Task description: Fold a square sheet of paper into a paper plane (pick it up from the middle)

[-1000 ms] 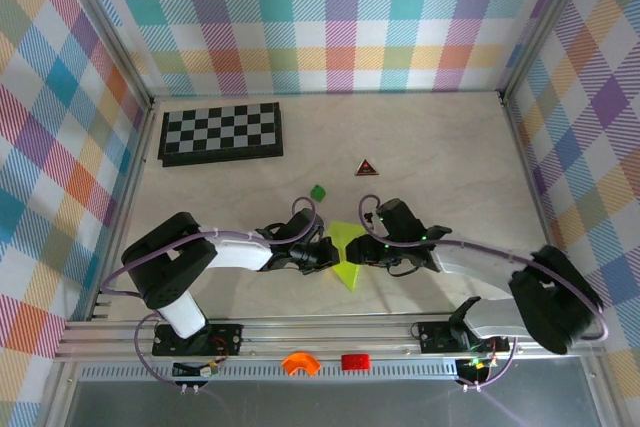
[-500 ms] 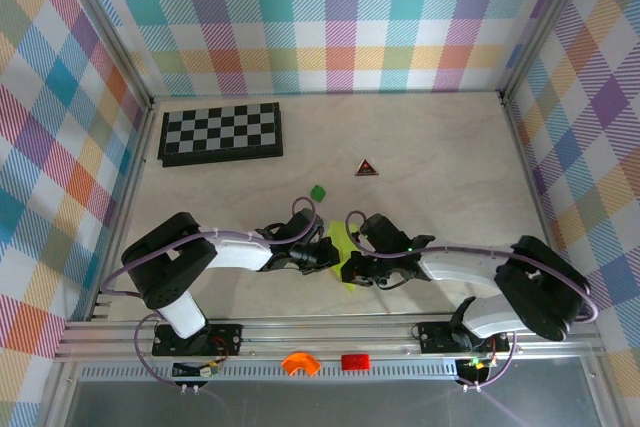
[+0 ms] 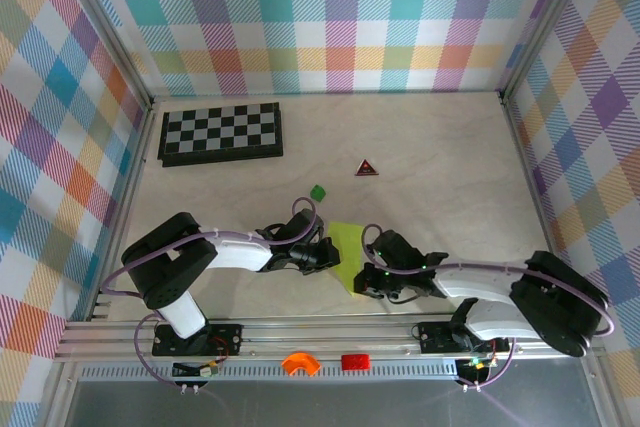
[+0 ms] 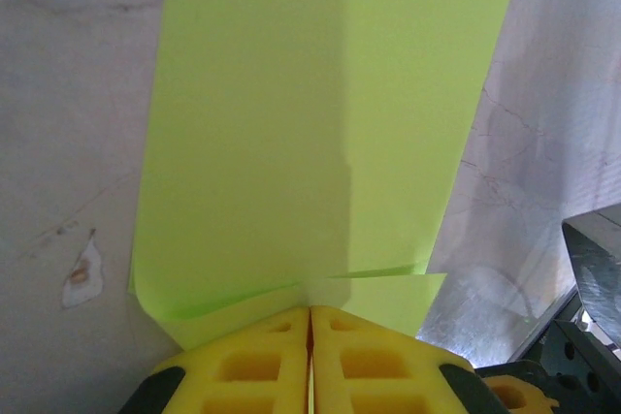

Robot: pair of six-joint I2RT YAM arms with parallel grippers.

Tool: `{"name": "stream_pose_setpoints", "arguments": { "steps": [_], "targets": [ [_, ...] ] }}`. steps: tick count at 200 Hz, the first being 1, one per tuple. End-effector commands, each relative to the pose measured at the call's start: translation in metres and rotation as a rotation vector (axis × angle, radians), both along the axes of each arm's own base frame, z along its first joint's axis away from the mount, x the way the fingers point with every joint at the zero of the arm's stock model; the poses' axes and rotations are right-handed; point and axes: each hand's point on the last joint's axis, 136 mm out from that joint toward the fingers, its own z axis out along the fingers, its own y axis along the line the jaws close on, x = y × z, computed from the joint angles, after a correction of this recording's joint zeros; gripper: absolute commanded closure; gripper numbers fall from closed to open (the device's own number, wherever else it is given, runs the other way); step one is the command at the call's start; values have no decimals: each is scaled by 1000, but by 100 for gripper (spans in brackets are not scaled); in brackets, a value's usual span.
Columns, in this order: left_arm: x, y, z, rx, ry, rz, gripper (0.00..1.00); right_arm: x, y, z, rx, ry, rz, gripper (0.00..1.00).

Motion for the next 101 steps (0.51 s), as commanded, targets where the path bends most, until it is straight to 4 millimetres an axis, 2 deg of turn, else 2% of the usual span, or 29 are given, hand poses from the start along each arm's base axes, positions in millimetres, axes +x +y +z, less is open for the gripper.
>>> {"name": "stream_pose_setpoints", "arguments": {
  "steps": [1, 19, 41, 74, 101],
  "targets": [
    [-16, 24, -32, 122, 58, 5, 91, -4, -6, 8, -10, 5, -17, 94],
    [-16, 24, -32, 123, 59, 7, 91, 7, 3, 32, 56, -54, -40, 94],
    [-16, 24, -33, 123, 61, 5, 91, 17, 12, 49, 90, -94, -49, 94],
    [-16, 23, -33, 121, 62, 5, 91, 35, 35, 50, 104, -99, -55, 94],
    [-16, 22, -34, 118, 63, 7, 91, 53, 42, 37, 70, -106, -123, 94]
  ]
}}
